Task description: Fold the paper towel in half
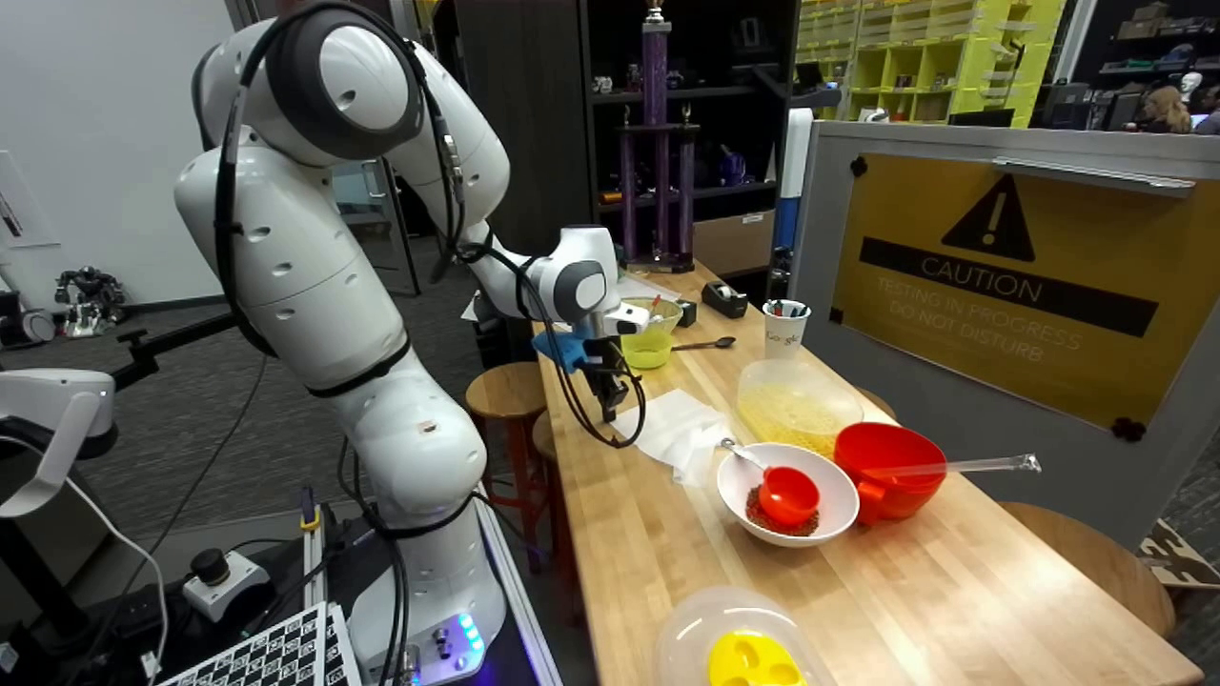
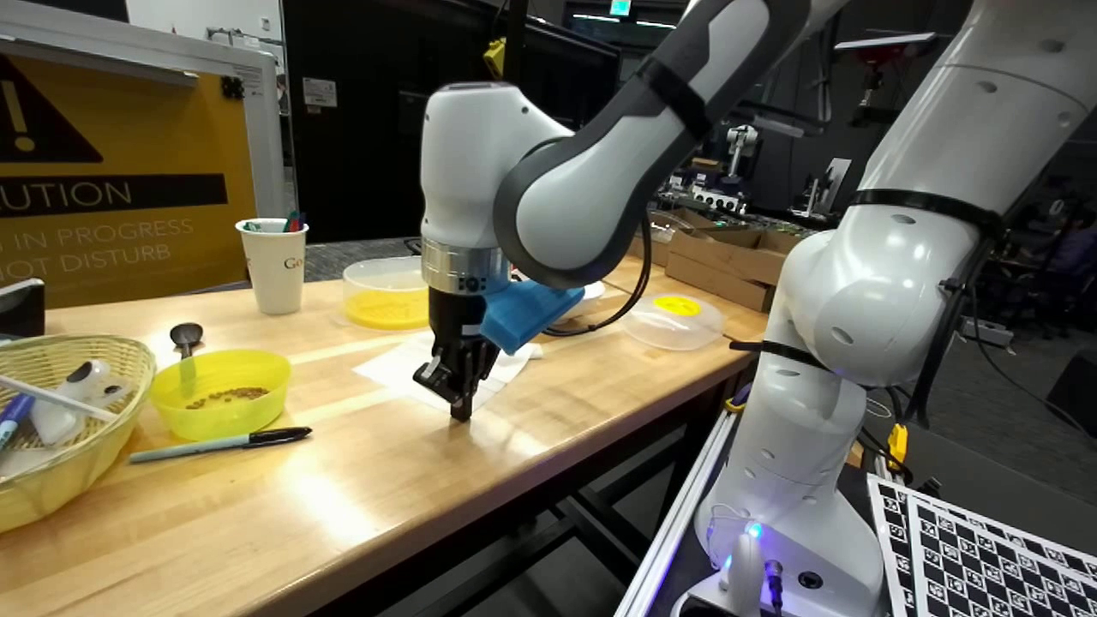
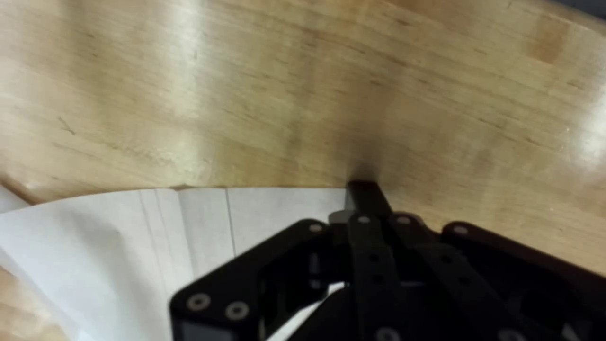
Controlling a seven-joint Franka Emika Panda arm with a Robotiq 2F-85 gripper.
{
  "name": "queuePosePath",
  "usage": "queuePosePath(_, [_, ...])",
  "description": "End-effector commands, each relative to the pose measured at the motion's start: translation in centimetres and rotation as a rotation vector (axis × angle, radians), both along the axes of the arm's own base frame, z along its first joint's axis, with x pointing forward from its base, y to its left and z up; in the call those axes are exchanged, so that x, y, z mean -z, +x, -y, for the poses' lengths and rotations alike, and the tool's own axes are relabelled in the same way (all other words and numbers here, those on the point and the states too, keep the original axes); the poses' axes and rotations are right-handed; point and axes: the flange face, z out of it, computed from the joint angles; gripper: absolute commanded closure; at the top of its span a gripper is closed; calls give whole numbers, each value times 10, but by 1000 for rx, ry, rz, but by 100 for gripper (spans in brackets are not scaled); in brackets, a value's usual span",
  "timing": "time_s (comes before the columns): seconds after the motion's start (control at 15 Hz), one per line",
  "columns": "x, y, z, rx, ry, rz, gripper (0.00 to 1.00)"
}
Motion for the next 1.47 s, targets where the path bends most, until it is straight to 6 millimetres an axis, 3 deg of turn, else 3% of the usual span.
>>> queuePosePath(0.0, [-5,0,4,16,7,1,100])
queuePosePath(0.6, [-33,-2,7,36,33,58,100])
queuePosePath(0.67, [-36,-2,6,34,27,64,92])
queuePosePath(0.73, [-37,-3,6,34,24,65,73])
queuePosePath(0.87, [-37,-3,7,34,19,58,63])
queuePosePath(1.4, [-30,-4,6,33,5,21,8])
